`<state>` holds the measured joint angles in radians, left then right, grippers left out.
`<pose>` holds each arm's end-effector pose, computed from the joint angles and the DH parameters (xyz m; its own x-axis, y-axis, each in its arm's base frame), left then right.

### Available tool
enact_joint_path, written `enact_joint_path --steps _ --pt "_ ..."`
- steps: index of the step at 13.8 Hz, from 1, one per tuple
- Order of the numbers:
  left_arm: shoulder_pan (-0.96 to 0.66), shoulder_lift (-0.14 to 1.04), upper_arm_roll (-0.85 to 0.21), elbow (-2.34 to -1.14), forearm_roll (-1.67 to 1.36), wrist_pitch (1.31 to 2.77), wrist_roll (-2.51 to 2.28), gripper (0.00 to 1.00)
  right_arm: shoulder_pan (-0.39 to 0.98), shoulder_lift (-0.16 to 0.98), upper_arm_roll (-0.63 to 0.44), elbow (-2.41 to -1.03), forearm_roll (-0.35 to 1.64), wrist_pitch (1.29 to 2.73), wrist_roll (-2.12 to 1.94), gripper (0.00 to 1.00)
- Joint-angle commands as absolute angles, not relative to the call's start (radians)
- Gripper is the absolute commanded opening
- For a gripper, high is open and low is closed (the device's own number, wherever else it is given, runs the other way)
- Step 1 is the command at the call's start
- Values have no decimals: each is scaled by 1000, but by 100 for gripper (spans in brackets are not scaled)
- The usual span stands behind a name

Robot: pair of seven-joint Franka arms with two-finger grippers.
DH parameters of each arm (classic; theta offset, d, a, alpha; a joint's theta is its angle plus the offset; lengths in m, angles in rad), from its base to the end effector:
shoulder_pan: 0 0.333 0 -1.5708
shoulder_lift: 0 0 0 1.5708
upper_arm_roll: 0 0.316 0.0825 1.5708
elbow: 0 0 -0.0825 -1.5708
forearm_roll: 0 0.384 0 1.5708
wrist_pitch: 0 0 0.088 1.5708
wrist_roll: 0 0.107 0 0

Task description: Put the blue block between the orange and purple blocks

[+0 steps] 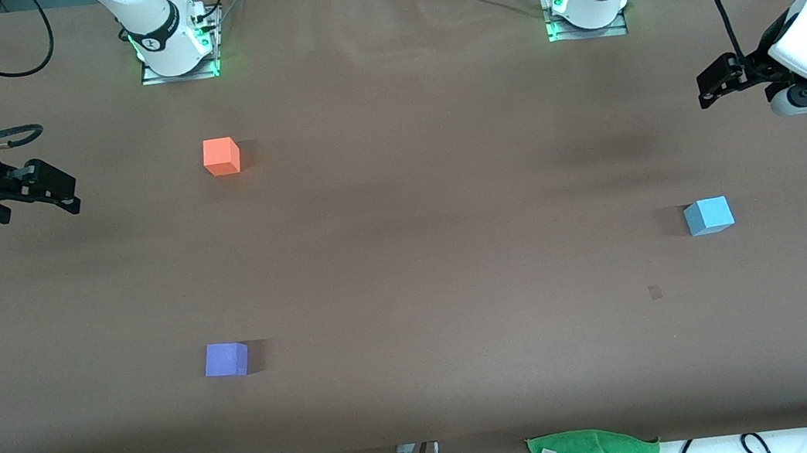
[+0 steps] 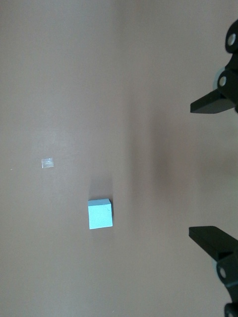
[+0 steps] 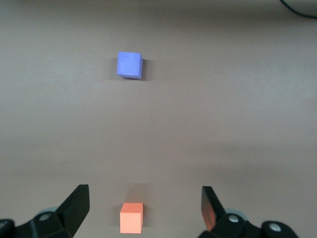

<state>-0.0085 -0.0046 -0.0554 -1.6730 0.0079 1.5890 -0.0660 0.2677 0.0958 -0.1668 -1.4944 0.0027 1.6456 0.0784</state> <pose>0.5494 -0.0344 0.5804 0.9969 0.0022 -0.0786 0.0011 -0.9999 -0.0133 0.5878 0.0647 0.6135 0.9981 0.0238 0.0575 0.0233 -0.9997 0.0087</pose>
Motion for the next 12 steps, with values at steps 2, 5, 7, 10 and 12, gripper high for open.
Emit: enact_joint_path --steps 2,5,7,10,12 --pt "-15 24 -55 -1631 23 1571 -66 100 264 95 -169 -1485 17 1638 71 100" --pt "-17 32 -55 -1631 26 1562 -64 100 264 97 -169 -1485 17 1638 71 100" --pt "-15 38 -55 -1631 28 1562 -55 100 264 97 -169 -1485 17 1638 71 100" --pt "-11 40 -54 -1631 26 1562 -51 100 264 97 -169 -1485 17 1637 71 100" --pt "-5 46 -54 -1631 26 1562 -51 100 264 97 -169 -1485 17 1638 71 100"
